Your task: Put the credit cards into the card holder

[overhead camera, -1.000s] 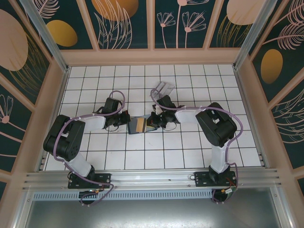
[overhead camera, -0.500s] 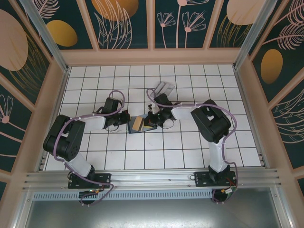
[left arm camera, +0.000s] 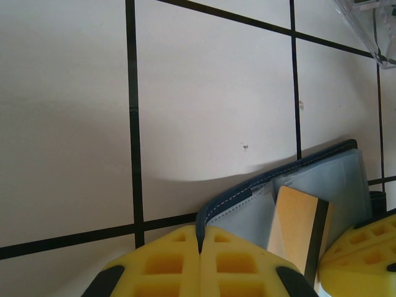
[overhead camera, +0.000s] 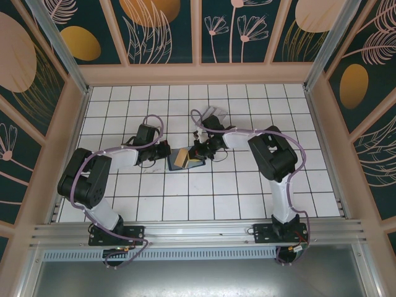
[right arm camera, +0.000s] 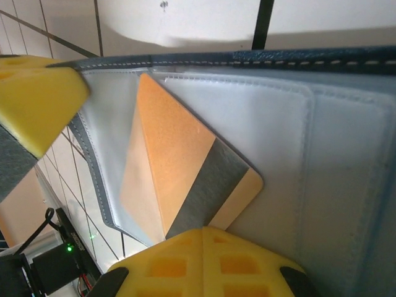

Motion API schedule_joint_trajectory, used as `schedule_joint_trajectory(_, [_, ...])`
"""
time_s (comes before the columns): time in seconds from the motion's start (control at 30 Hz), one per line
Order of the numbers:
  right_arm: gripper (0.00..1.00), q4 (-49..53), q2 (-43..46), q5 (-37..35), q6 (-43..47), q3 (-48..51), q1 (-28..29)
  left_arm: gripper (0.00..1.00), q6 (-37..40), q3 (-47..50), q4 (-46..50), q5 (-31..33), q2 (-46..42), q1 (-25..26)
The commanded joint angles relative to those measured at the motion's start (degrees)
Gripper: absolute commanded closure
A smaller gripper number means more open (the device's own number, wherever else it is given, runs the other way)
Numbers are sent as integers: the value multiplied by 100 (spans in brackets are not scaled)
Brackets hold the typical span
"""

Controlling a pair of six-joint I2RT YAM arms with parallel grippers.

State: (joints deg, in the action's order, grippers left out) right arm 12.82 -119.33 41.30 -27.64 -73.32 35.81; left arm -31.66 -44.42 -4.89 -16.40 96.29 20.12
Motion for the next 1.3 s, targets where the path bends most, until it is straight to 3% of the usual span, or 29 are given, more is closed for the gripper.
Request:
schedule_joint_trajectory(0.0, [100,342,-100,1,212,-120,-4,98,116,-181,1,26,106,-63])
schedule_joint_trajectory(0.07, [100,119,73,-71,69,59,-5,98,98,-173,-26,-11,120,-69])
schedule_joint_trajectory(0.2, [90,-270,484,-267,-251,426,-2,98,40,-91,-71,-54,118,-62])
schedule_joint_trajectory(0.43, [64,-288,961,-1410,-728,702,252,98,-77,63,-188,-164,136,-65])
schedule_joint_trajectory(0.57, [60,-486,1116,-1771,-1090,895,353,99,-99,70,-236,-178,153,-67])
schedule_joint_trajectory(0.87, [59,-487,1150,-2215,-1192,896,441,99,-120,109,-342,-267,158,-67])
schedule_joint_trajectory(1.27, [74,-665,769,-1987,-1112,633,453,99,-108,84,-368,-289,153,-65])
